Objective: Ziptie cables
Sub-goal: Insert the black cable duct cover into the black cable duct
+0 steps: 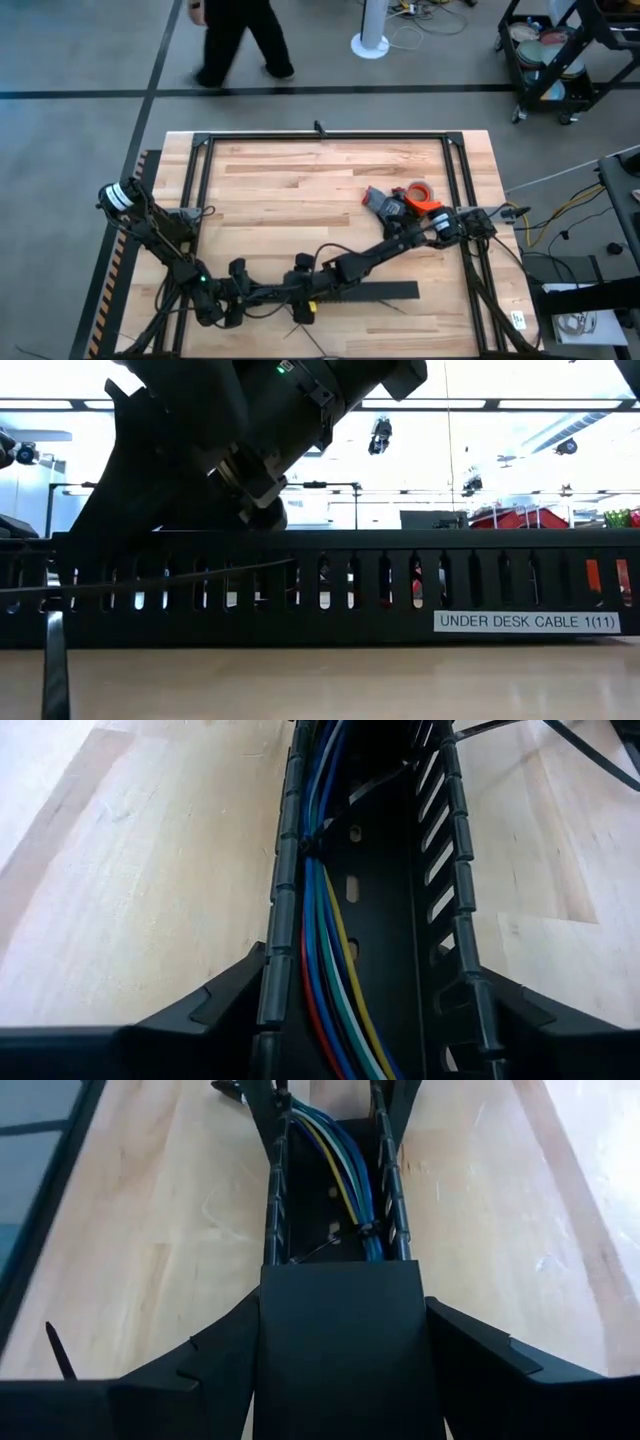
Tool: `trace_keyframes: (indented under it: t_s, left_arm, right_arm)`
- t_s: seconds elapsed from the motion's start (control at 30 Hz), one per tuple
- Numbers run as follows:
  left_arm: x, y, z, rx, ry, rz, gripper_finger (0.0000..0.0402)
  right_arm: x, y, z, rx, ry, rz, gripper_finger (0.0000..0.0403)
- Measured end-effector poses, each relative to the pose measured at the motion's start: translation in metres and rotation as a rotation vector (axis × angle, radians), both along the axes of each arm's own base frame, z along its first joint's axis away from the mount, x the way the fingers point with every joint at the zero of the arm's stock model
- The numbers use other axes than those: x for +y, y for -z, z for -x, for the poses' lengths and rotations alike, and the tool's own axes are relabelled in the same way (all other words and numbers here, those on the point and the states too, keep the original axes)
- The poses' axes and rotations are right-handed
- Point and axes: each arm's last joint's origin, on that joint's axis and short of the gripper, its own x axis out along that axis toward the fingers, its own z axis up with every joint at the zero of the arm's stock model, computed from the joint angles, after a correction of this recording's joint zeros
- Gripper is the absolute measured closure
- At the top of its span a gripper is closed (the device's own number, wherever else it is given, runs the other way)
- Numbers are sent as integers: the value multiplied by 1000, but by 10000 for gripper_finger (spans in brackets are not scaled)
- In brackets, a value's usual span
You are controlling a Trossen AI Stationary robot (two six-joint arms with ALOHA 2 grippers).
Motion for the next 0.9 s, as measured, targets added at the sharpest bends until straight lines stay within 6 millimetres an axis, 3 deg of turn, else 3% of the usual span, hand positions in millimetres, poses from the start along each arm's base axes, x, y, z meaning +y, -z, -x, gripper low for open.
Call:
trace_keyframes:
  t_s: [0.23,0.47,0.63,0.9]
  left_arm:
    - [0,0,0,4,3,7,173]
    - [0,0,0,2,-1,9,174]
    - [0,0,-1,-4,-6,3,173]
    - [1,0,-1,-5,-14,-5,173]
  right_arm:
    - [-3,-1,-3,0,7,-61,184]
    - [-3,-2,-4,-13,-52,-58,173]
    - [-5,-2,-4,-15,50,-68,184]
    - [-2,-3,-1,16,73,-80,180]
